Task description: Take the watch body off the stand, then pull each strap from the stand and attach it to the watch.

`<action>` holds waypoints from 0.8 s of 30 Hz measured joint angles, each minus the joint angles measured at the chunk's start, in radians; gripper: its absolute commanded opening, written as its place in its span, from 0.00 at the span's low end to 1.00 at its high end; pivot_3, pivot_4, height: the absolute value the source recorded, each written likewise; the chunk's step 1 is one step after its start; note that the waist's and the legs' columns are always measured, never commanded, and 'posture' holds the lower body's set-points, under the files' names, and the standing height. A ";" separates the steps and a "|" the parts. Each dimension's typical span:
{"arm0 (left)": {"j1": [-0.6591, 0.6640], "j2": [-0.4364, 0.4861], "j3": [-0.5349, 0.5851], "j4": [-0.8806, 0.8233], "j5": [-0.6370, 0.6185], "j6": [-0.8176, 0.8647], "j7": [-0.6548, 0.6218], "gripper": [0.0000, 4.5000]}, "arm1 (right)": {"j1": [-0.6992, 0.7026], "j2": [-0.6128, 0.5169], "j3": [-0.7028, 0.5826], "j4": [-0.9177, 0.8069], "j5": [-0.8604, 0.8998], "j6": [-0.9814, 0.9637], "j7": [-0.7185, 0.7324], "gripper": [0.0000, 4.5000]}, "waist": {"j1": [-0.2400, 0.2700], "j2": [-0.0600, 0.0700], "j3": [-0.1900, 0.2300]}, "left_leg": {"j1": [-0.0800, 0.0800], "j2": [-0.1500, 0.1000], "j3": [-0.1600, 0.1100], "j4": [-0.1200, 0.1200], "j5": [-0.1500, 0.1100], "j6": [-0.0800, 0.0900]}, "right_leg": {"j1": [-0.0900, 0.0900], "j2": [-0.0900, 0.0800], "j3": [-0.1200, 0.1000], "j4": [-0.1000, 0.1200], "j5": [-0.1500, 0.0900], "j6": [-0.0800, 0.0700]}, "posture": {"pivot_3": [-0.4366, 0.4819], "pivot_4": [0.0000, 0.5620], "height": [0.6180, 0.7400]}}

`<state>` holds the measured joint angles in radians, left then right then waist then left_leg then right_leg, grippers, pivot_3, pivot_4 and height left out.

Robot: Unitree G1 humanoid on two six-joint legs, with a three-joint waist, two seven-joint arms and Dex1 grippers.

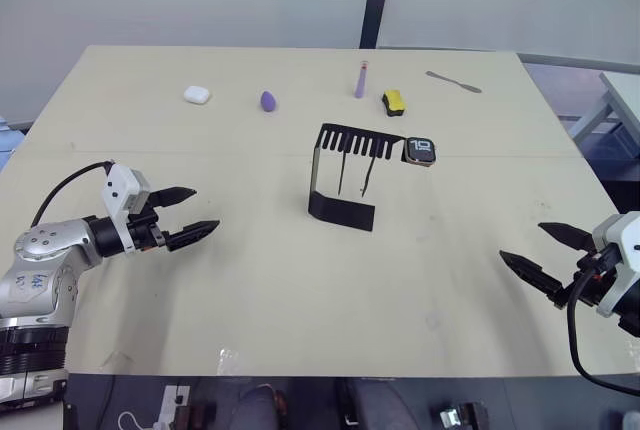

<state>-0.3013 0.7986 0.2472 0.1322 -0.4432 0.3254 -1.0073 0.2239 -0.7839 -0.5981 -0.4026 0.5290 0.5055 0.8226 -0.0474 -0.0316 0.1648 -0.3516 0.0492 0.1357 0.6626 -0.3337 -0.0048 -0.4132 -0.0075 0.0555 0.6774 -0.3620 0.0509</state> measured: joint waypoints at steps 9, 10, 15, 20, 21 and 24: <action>0.006 0.000 -0.002 -0.034 -0.002 0.025 0.001 1.00 | 0.001 0.022 0.002 -0.002 -0.033 -0.025 -0.037 1.00 | 0.000 0.000 0.000 | 0.000 0.000 0.000 0.000 0.000 0.000 | 0.000 0.000 0.000 0.000 0.000 0.000 | 0.48 0.27 1.00; 0.005 0.000 -0.005 -0.039 -0.002 0.024 0.001 1.00 | 0.001 0.023 0.002 -0.005 -0.039 -0.026 -0.044 1.00 | 0.000 0.000 0.000 | 0.000 0.000 0.000 0.000 0.000 0.000 | 0.000 0.000 0.000 0.000 0.000 0.000 | 0.48 0.27 1.00; 0.001 -0.014 -0.028 -0.047 -0.003 0.036 0.001 1.00 | 0.003 0.053 0.006 -0.062 -0.064 -0.026 -0.093 1.00 | 0.000 0.000 0.000 | 0.000 0.000 0.000 0.000 0.000 0.000 | 0.000 0.000 0.000 0.000 0.000 0.000 | 0.48 0.27 1.00; -0.015 -0.015 -0.039 -0.113 -0.047 0.087 -0.030 1.00 | 0.010 0.095 0.013 -0.178 -0.078 0.007 -0.181 1.00 | 0.000 0.000 0.000 | 0.000 0.000 -0.001 0.001 0.000 0.000 | 0.000 0.000 -0.001 0.001 0.000 0.000 | 0.48 0.27 1.00; -0.043 -0.015 -0.050 -0.138 -0.079 0.124 -0.047 1.00 | 0.010 0.111 0.021 -0.232 -0.073 0.041 -0.218 1.00 | 0.000 0.000 0.000 | -0.001 0.000 -0.001 0.001 0.000 0.000 | 0.000 0.000 -0.001 0.001 0.000 0.000 | 0.48 0.27 1.00; -0.124 -0.022 -0.072 -0.190 -0.135 0.184 -0.071 1.00 | -0.010 0.144 0.056 -0.356 -0.033 0.112 -0.289 1.00 | 0.001 0.000 0.000 | -0.001 0.000 -0.002 0.002 0.000 0.000 | 0.000 0.000 -0.001 0.001 0.000 0.000 | 0.48 0.27 1.00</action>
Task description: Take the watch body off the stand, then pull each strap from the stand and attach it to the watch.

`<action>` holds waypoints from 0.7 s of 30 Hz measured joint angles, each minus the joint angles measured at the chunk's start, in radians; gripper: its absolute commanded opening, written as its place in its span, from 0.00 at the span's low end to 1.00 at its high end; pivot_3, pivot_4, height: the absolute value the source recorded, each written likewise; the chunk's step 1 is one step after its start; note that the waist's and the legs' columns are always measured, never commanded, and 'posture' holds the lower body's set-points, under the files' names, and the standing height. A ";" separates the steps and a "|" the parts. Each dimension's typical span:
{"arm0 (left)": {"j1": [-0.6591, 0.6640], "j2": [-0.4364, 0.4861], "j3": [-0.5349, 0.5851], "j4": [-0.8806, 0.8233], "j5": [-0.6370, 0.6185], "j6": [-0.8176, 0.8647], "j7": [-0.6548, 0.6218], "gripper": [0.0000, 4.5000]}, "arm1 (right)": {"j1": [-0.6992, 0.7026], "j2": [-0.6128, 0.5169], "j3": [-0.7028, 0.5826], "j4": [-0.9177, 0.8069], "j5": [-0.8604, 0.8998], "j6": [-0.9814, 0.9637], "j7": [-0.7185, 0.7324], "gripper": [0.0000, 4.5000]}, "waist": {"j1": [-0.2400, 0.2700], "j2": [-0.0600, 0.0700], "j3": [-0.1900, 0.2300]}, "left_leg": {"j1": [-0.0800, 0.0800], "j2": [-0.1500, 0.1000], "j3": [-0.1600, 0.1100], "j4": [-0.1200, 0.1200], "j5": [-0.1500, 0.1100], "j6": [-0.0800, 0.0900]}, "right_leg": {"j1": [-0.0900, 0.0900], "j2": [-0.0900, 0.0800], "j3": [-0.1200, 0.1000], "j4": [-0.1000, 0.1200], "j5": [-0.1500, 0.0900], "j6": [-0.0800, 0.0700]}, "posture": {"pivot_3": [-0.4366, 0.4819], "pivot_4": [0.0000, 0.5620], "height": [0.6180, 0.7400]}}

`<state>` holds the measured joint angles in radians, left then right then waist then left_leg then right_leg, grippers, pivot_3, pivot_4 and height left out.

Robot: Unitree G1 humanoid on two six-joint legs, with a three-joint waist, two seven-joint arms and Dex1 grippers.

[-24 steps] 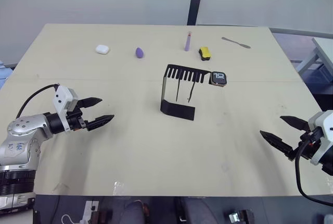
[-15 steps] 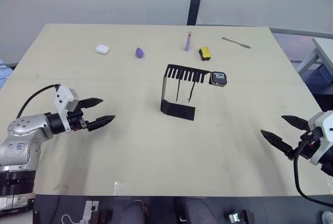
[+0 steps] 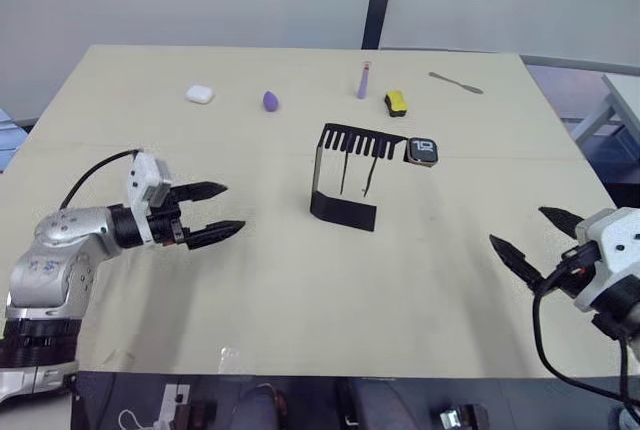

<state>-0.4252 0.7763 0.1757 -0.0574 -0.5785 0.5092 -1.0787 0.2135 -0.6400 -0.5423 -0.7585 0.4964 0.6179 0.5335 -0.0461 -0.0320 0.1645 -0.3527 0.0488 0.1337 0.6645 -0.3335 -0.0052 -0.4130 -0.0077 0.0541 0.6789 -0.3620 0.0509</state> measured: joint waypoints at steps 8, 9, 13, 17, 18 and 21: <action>-0.273 -0.103 -0.109 -0.028 -0.046 0.050 -0.015 1.00 | -0.333 0.233 0.211 -0.198 0.185 0.301 -0.449 1.00 | -0.011 0.000 0.000 | 0.000 0.000 -0.001 0.001 0.001 -0.001 | -0.001 0.000 0.000 0.002 0.000 0.000 | 0.48 0.27 1.00; -0.284 -0.108 -0.118 -0.016 -0.043 0.046 -0.019 1.00 | -0.370 0.263 0.224 -0.199 0.207 0.334 -0.504 1.00 | -0.013 0.000 0.000 | 0.000 0.000 -0.001 0.000 0.001 -0.002 | -0.002 0.001 0.000 0.002 0.000 0.000 | 0.48 0.27 1.00; -0.339 -0.127 -0.130 0.030 -0.031 0.024 -0.033 1.00 | -0.491 0.318 0.238 -0.199 0.293 0.447 -0.660 1.00 | -0.012 0.000 0.000 | -0.002 0.000 -0.001 0.001 0.001 -0.002 | -0.003 0.000 -0.001 0.003 0.000 -0.001 | 0.48 0.27 1.00; -0.364 -0.137 -0.138 0.059 -0.008 -0.017 -0.046 1.00 | -0.577 0.317 0.256 -0.199 0.342 0.517 -0.738 1.00 | -0.012 0.000 0.000 | -0.002 0.000 -0.001 0.001 0.001 -0.002 | -0.003 0.000 -0.001 0.002 0.000 -0.001 | 0.48 0.27 1.00; -0.364 -0.140 -0.141 0.072 -0.004 -0.024 -0.049 1.00 | -0.585 0.317 0.257 -0.199 0.352 0.534 -0.759 1.00 | -0.012 0.000 0.000 | -0.002 0.000 -0.001 0.001 0.001 -0.002 | -0.003 0.000 -0.001 0.002 0.000 -0.001 | 0.48 0.27 1.00; -0.364 -0.147 -0.146 0.080 0.004 -0.038 -0.052 1.00 | -0.595 0.316 0.255 -0.199 0.373 0.576 -0.804 1.00 | -0.012 0.000 0.000 | -0.002 0.000 -0.001 0.001 0.001 -0.002 | -0.003 0.000 -0.001 0.002 0.000 -0.001 | 0.48 0.27 1.00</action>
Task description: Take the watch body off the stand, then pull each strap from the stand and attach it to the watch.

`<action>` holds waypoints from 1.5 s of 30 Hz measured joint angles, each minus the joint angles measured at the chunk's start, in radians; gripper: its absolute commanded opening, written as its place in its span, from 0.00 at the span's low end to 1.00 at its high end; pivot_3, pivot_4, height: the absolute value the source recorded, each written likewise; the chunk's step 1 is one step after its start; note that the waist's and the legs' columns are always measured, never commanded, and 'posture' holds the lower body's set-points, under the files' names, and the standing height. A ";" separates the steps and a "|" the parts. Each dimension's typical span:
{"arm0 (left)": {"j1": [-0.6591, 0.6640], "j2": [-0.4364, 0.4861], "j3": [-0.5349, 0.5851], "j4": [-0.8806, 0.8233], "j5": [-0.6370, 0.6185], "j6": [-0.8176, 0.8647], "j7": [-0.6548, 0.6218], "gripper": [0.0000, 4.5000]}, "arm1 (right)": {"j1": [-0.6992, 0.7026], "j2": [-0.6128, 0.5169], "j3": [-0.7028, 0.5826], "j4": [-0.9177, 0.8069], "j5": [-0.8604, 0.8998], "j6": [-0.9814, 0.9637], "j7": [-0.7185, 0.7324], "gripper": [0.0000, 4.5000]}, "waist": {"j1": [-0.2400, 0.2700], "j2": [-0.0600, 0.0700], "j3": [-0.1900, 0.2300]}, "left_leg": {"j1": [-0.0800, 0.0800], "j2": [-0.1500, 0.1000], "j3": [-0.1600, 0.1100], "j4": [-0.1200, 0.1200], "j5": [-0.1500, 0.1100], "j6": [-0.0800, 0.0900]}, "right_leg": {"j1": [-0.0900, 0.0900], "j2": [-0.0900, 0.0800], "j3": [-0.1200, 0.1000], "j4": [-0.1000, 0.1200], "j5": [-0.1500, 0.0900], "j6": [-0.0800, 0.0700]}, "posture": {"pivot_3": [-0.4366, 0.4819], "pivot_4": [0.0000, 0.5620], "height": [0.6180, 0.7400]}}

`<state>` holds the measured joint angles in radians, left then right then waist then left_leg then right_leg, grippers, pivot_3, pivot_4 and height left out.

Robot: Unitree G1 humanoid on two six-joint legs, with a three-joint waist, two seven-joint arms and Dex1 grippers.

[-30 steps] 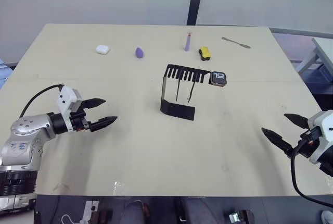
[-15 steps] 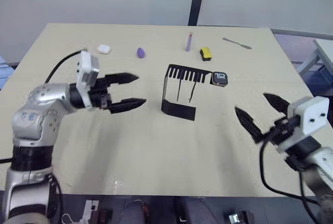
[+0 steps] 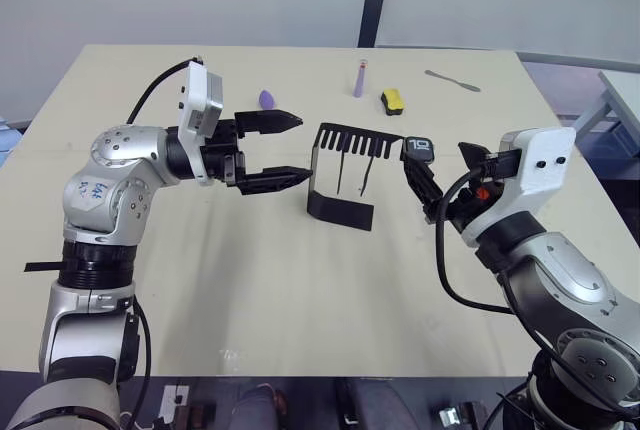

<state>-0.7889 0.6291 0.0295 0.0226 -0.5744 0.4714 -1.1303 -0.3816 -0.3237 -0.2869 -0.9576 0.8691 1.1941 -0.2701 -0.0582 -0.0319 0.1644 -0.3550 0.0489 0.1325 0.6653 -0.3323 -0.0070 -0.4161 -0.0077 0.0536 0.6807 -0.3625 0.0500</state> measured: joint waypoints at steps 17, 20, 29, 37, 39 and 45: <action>0.027 -0.029 -0.009 -0.012 0.011 -0.041 -0.018 1.00 | -0.136 0.056 0.100 0.020 -0.006 0.051 -0.112 1.00 | -0.003 0.000 0.000 | 0.000 0.000 0.000 0.000 0.000 0.000 | 0.000 0.000 0.000 0.000 0.000 0.000 | 0.48 0.27 1.00; 0.026 -0.041 -0.011 -0.011 0.016 -0.048 -0.018 1.00 | -0.160 0.065 0.117 0.038 -0.024 0.061 -0.117 1.00 | -0.003 0.000 0.000 | 0.000 0.000 0.000 0.000 0.000 0.000 | 0.000 0.000 0.000 0.000 0.000 0.000 | 0.48 0.27 1.00; 0.026 -0.067 -0.020 -0.012 0.032 -0.069 -0.013 1.00 | -0.196 0.085 0.122 0.078 -0.086 0.099 -0.117 1.00 | -0.004 0.000 0.000 | -0.001 0.000 0.000 -0.001 0.000 0.000 | -0.001 0.000 0.000 -0.001 0.000 0.000 | 0.48 0.27 1.00; 0.018 -0.076 -0.021 -0.012 0.035 -0.075 -0.007 1.00 | -0.203 0.103 0.122 0.096 -0.127 0.118 -0.116 1.00 | -0.005 0.000 0.000 | -0.001 0.000 0.000 -0.001 0.000 0.000 | -0.001 0.000 0.000 -0.001 0.000 0.000 | 0.48 0.27 1.00; 0.012 -0.076 -0.021 -0.012 0.035 -0.078 -0.007 1.00 | -0.204 0.107 0.122 0.096 -0.138 0.119 -0.114 1.00 | -0.006 0.000 0.000 | -0.001 0.000 0.000 -0.001 0.000 0.000 | -0.001 0.000 0.000 -0.001 0.000 0.000 | 0.48 0.27 1.00; 0.011 -0.082 -0.021 -0.011 0.036 -0.080 -0.006 1.00 | -0.205 0.116 0.122 0.096 -0.145 0.125 -0.105 1.00 | -0.007 0.000 0.000 | -0.001 0.000 0.000 -0.001 0.000 0.000 | -0.001 0.000 0.000 -0.001 0.000 0.000 | 0.48 0.27 1.00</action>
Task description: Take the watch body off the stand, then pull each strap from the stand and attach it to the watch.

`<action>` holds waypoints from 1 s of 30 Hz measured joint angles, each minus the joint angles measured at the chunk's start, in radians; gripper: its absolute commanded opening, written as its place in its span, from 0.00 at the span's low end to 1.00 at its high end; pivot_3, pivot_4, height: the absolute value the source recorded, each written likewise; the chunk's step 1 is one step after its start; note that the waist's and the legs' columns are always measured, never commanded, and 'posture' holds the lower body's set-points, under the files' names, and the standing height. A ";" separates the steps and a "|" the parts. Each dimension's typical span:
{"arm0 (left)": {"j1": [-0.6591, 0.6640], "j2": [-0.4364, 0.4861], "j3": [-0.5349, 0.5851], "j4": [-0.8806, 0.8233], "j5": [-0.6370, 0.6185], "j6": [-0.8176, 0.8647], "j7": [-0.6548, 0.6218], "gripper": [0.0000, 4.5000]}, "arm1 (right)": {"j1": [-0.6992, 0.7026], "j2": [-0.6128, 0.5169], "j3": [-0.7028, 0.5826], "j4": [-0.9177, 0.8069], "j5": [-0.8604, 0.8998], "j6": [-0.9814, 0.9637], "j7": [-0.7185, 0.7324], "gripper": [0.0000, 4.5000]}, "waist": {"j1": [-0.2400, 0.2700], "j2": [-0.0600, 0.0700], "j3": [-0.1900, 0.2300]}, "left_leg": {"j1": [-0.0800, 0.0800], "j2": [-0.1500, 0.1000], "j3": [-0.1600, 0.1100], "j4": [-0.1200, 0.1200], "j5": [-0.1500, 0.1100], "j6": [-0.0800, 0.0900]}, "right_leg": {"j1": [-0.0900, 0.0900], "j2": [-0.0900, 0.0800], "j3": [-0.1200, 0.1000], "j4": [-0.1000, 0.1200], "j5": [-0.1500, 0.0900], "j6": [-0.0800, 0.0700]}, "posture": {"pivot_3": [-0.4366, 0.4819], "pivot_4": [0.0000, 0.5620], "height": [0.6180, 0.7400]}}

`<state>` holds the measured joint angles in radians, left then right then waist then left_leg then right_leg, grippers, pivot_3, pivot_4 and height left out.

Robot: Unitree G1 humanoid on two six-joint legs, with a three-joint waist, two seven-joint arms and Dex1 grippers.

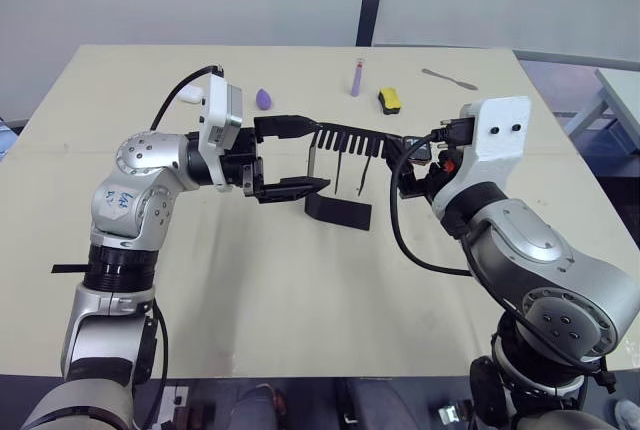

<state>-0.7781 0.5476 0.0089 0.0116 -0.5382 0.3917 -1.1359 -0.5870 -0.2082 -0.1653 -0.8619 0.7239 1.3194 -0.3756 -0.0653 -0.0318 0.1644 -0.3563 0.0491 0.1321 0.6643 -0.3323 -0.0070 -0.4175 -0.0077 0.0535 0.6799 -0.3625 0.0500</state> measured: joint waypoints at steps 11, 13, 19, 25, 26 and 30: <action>-0.006 -0.012 0.000 0.004 0.012 -0.008 0.000 1.00 | 0.000 0.023 0.000 0.000 -0.028 0.015 0.018 0.61 | -0.015 0.000 0.000 | 0.000 0.000 0.000 -0.001 0.000 0.000 | 0.000 0.000 0.000 -0.001 0.000 0.000 | 0.48 0.27 1.00; -0.008 -0.016 0.000 0.005 0.014 -0.008 0.000 1.00 | 0.000 0.024 0.001 0.000 -0.036 0.015 0.021 0.61 | -0.016 0.000 0.000 | 0.000 0.000 0.000 -0.001 0.000 0.000 | 0.000 0.000 0.000 -0.001 0.000 0.000 | 0.48 0.27 1.00; -0.023 -0.017 0.000 0.012 0.021 -0.014 -0.001 1.00 | 0.000 0.026 0.001 0.000 -0.057 0.015 0.038 0.61 | -0.019 0.000 0.000 | 0.000 0.000 0.000 -0.001 0.000 0.000 | 0.000 0.000 0.000 -0.001 0.000 0.000 | 0.48 0.27 1.00; -0.023 -0.019 0.000 0.020 0.029 -0.022 -0.001 1.00 | 0.000 0.028 0.001 0.000 -0.076 0.015 0.056 0.61 | -0.018 0.000 0.000 | 0.000 0.000 0.000 -0.001 0.000 0.000 | 0.000 0.000 0.000 -0.001 0.000 0.000 | 0.48 0.27 1.00; -0.023 -0.020 0.000 0.020 0.029 -0.022 -0.001 1.00 | 0.000 0.028 0.000 0.000 -0.078 0.015 0.059 0.61 | -0.018 0.000 0.000 | 0.000 0.000 0.000 -0.001 0.000 0.000 | 0.000 0.000 0.000 -0.001 0.000 0.000 | 0.48 0.27 1.00; -0.023 -0.023 0.000 0.021 0.030 -0.023 0.000 1.00 | 0.000 0.030 0.000 0.000 -0.081 0.015 0.066 0.49 | -0.019 0.000 0.000 | 0.000 0.000 0.000 -0.001 0.000 0.000 | 0.000 0.000 0.000 -0.001 0.000 0.000 | 0.48 0.27 1.00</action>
<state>-0.8008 0.5247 0.0088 0.0324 -0.5087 0.3686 -1.1363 -0.5866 -0.1783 -0.1658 -0.8620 0.6429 1.3347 -0.3096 -0.0839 -0.0317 0.1645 -0.3568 0.0492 0.1319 0.6630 -0.3323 -0.0070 -0.4180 -0.0077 0.0535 0.6787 -0.3625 0.0501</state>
